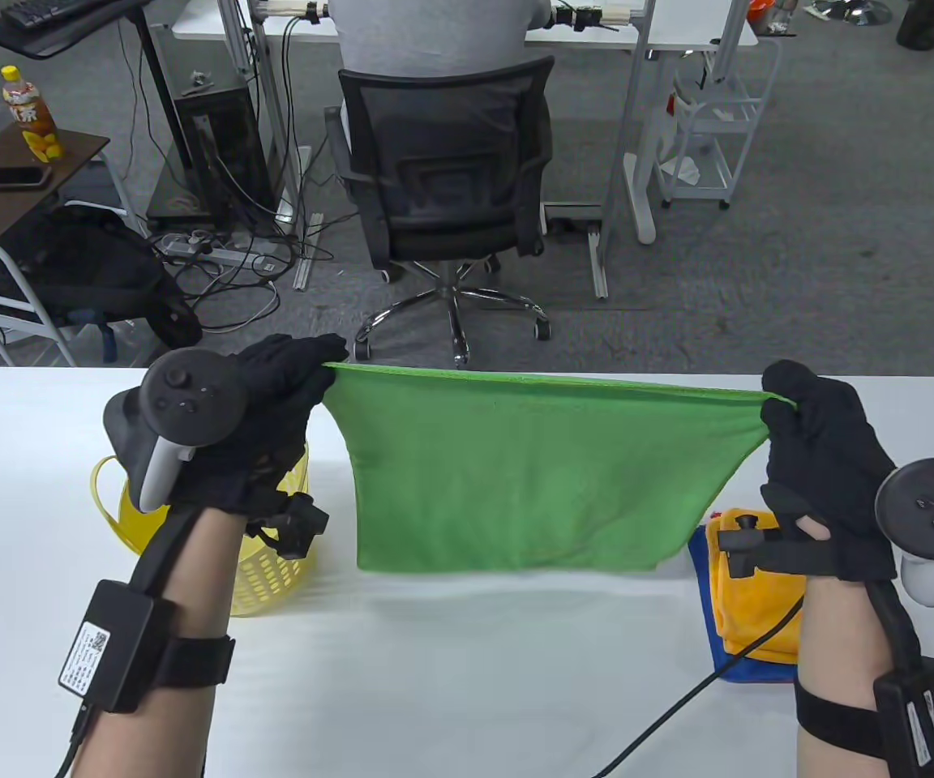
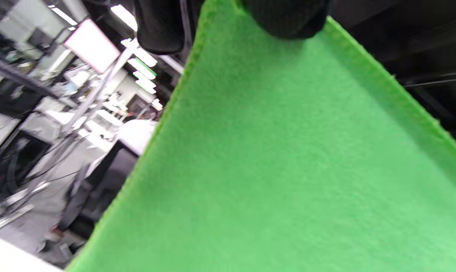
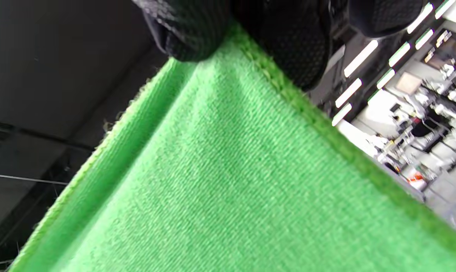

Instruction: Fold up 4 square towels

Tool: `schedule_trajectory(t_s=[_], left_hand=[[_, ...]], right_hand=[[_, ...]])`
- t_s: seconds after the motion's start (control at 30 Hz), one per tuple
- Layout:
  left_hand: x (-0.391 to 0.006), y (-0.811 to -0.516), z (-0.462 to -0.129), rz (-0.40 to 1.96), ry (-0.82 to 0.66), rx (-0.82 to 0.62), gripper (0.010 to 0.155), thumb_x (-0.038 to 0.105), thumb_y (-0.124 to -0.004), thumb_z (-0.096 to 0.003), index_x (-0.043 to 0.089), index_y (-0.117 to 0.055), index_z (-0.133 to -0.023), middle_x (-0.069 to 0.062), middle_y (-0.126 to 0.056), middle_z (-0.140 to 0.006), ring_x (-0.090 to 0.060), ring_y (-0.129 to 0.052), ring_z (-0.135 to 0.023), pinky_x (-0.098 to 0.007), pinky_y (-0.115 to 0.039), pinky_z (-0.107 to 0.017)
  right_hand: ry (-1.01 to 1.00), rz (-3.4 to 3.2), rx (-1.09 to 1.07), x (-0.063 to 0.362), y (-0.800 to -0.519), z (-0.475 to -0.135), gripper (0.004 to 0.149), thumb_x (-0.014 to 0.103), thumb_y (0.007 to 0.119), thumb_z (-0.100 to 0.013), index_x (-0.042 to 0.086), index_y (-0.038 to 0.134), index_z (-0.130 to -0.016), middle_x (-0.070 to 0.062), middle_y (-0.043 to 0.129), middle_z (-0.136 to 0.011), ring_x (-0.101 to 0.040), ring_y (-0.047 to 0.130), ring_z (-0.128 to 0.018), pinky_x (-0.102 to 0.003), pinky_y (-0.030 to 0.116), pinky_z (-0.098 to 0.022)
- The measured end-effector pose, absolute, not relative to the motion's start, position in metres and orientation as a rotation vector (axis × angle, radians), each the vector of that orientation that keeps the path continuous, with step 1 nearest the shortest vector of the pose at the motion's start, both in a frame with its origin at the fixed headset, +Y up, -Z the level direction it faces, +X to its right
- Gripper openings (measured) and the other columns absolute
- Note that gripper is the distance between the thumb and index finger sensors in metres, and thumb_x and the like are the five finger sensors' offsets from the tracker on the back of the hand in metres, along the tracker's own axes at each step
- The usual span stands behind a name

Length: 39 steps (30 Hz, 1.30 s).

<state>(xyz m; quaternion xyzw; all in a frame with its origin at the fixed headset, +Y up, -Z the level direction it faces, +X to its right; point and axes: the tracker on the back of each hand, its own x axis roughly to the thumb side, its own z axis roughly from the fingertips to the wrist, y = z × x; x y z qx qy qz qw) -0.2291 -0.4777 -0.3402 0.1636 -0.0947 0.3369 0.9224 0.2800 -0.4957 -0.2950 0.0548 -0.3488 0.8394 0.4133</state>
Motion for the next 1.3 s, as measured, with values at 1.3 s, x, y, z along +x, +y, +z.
schedule_trajectory(t_s=[1.3], left_hand=[[-0.250,-0.760,-0.276,0.338,0.062,-0.315,0.063,0.057,-0.069,-0.0516,0.032,-0.067,-0.110,-0.002,-0.075,-0.112,-0.035,-0.071,-0.108,-0.057,-0.049,-0.085]], right_hand=[[0.485,3.086,-0.068,0.216,-0.753,-0.274,0.057,0.043,0.075,-0.053,-0.001,0.085,-0.088,-0.033,0.086,-0.082,-0.048,0.083,-0.063,-0.072,0.051,-0.061]])
